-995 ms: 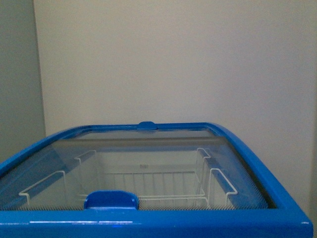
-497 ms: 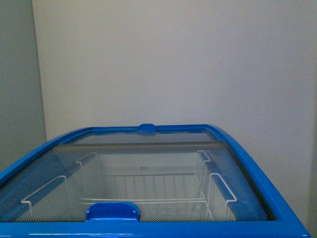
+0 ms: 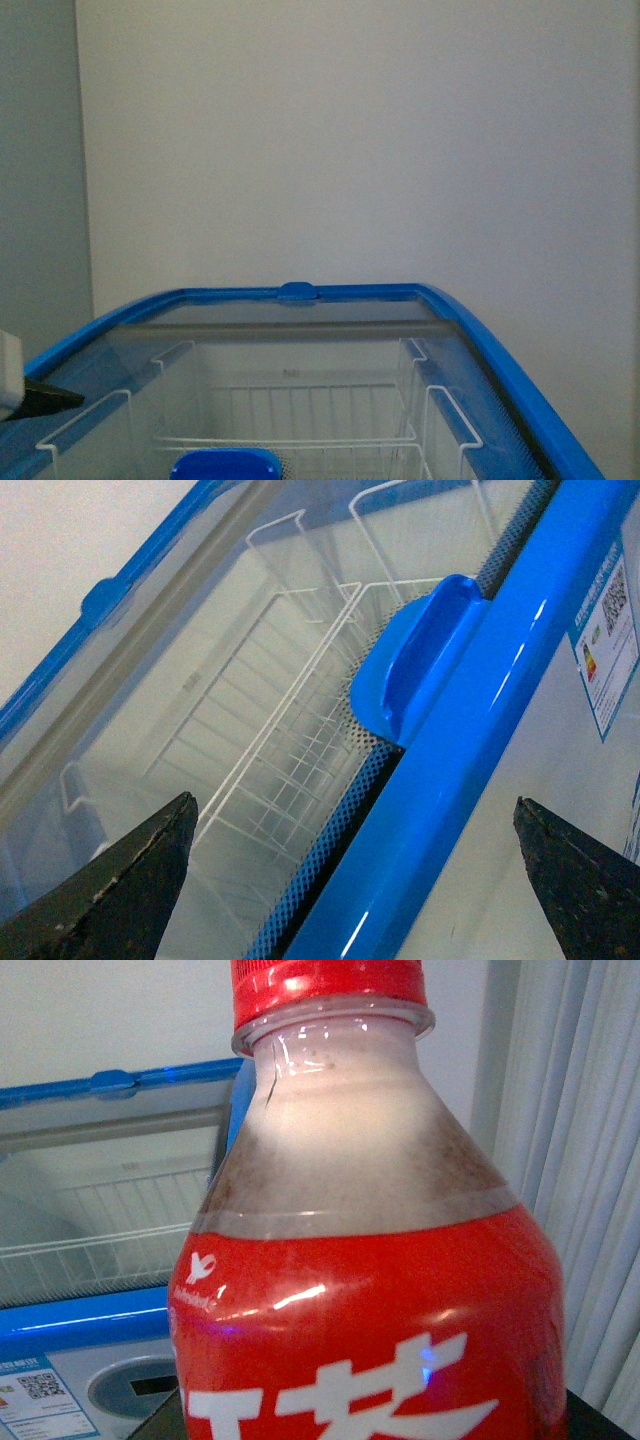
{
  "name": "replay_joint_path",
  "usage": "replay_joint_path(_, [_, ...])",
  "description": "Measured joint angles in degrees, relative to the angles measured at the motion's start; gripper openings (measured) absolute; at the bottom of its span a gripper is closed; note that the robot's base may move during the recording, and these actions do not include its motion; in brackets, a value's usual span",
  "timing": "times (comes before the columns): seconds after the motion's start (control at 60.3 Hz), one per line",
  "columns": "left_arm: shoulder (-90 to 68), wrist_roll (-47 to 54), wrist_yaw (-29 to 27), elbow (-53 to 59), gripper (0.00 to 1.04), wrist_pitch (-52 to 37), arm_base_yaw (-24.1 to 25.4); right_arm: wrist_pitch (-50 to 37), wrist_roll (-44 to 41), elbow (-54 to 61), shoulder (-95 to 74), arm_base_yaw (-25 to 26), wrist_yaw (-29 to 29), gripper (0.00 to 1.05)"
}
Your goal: Put drink in fridge
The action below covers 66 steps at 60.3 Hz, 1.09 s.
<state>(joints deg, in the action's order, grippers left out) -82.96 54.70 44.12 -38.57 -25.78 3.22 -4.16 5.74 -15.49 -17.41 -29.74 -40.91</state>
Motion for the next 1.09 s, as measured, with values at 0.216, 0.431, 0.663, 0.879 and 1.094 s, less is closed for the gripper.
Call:
replay_joint_path(0.216, [-4.7, 11.6, -1.5, -8.3, 0.97, 9.0, -4.7, 0.0, 0.0, 0.0, 0.0, 0.0, 0.0, 0.4])
replay_joint_path(0.431, [-8.4, 15.0, -4.0, -16.8, 0.97, 14.4, -9.4, 0.0, 0.0, 0.0, 0.0, 0.0, 0.0, 0.4])
replay_joint_path(0.663, [-15.4, 18.8, -8.3, -25.9, 0.97, 20.9, -13.2, 0.0, 0.0, 0.0, 0.0, 0.0, 0.0, 0.4])
replay_joint_path(0.879, [-20.3, 20.6, -9.0, -33.5, 0.97, 25.4, -14.1, 0.0, 0.0, 0.0, 0.0, 0.0, 0.0, 0.4])
replay_joint_path(1.094, [-25.6, 22.0, -13.4, -40.7, 0.97, 19.9, -14.4, 0.0, 0.0, 0.0, 0.0, 0.0, 0.0, 0.4])
